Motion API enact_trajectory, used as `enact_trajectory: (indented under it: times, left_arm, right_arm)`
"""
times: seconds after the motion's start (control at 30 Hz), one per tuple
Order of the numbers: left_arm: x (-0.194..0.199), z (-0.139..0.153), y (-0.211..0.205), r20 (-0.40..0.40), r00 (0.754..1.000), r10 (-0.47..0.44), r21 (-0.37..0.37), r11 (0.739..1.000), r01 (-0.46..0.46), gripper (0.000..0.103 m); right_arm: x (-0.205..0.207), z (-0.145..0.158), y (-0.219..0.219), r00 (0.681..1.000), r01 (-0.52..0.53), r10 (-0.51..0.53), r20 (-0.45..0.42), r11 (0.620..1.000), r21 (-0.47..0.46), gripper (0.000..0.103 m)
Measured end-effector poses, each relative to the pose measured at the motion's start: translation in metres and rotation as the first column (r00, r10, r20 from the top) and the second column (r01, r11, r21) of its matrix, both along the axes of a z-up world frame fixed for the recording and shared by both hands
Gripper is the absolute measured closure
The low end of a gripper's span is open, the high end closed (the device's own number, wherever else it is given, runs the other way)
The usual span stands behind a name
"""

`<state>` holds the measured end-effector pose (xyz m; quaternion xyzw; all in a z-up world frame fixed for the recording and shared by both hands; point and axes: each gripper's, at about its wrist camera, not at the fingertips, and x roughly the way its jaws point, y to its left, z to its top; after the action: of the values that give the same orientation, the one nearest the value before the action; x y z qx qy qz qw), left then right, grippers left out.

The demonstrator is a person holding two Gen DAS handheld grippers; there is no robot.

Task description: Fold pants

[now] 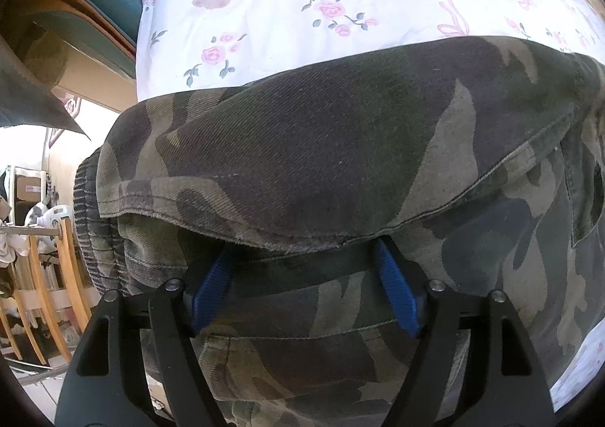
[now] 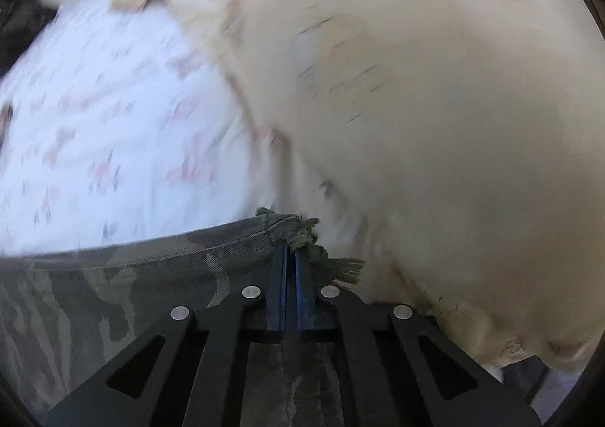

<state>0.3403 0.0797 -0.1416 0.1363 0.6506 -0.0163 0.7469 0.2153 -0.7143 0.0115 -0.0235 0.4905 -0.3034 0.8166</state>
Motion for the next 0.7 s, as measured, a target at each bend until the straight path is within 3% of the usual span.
enact_trajectory:
  times: [0.07, 0.13, 0.27, 0.3, 0.33, 0.37, 0.5, 0.67, 0.7]
  left_arm:
    - [0.0, 0.0, 0.0, 0.002, 1.0, -0.001, 0.003, 1.0, 0.001, 0.03]
    - [-0.001, 0.0, 0.001, 0.003, 1.0, 0.0, 0.004, 1.0, 0.0, 0.03]
    - [0.0, -0.001, 0.001, 0.002, 1.0, 0.002, 0.006, 1.0, -0.002, 0.03]
    - [0.0, -0.001, 0.002, 0.004, 1.0, 0.002, 0.008, 1.0, -0.002, 0.029]
    - [0.001, -0.003, 0.001, 0.004, 1.0, 0.004, 0.013, 1.0, -0.004, 0.028]
    - [0.003, -0.004, 0.0, 0.002, 1.0, 0.006, 0.019, 1.0, -0.006, 0.028]
    - [0.006, -0.005, -0.006, -0.013, 1.0, 0.002, 0.026, 1.0, -0.002, 0.028]
    - [0.007, -0.006, -0.003, -0.01, 1.0, -0.017, 0.007, 1.0, 0.017, 0.028]
    - [0.006, -0.006, -0.003, -0.006, 1.0, -0.02, 0.008, 1.0, 0.02, 0.028]
  right_arm:
    - [0.01, -0.017, -0.002, 0.996, 0.016, -0.016, -0.083, 1.0, -0.002, 0.101]
    - [0.018, -0.029, 0.005, 0.989, 0.003, -0.009, -0.149, 0.999, -0.039, 0.093]
    - [0.005, -0.005, 0.008, 0.99, 0.029, -0.025, -0.136, 0.999, 0.023, 0.089]
    - [-0.007, 0.007, 0.007, 0.992, 0.049, -0.044, -0.12, 0.998, 0.041, 0.075]
    - [-0.016, 0.02, 0.005, 0.992, 0.083, -0.075, -0.1, 0.994, 0.078, 0.049]
    - [-0.026, 0.027, 0.01, 0.99, 0.116, -0.108, -0.086, 0.989, 0.097, 0.039]
    - [-0.082, 0.053, 0.033, 0.974, 0.205, -0.199, -0.111, 0.978, 0.042, 0.037]
    - [-0.131, 0.054, 0.042, 0.938, 0.34, -0.319, -0.135, 0.922, 0.184, 0.037]
    - [-0.135, 0.039, 0.04, 0.926, 0.366, -0.337, -0.169, 0.911, 0.189, 0.039]
